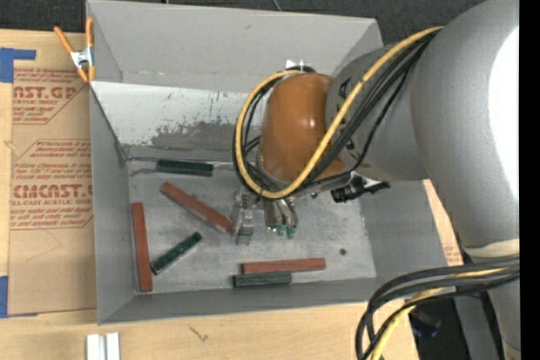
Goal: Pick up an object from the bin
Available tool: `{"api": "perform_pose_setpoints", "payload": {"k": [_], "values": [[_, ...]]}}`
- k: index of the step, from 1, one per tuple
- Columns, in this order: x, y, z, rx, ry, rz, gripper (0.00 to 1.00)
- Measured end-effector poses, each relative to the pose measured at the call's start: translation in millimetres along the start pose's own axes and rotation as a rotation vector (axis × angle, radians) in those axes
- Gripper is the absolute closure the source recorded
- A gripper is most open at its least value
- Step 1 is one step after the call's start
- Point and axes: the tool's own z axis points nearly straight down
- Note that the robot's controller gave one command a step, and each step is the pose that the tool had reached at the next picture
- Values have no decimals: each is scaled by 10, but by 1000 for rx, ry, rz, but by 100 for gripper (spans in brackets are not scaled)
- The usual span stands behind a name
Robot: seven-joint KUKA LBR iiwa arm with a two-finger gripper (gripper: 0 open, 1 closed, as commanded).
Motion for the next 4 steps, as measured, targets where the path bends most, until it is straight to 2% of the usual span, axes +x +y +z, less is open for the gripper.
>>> {"api": "perform_pose_setpoints", "payload": {"k": [1, 2, 3, 4], "values": [[-124, -142, -291, -5, -13, 18, 100], [385, 648, -239, -3, -6, -395, 0], [375, 627, -239, -2, -7, -390, 0], [111, 715, 481, -5, -14, -304, 100]]}}
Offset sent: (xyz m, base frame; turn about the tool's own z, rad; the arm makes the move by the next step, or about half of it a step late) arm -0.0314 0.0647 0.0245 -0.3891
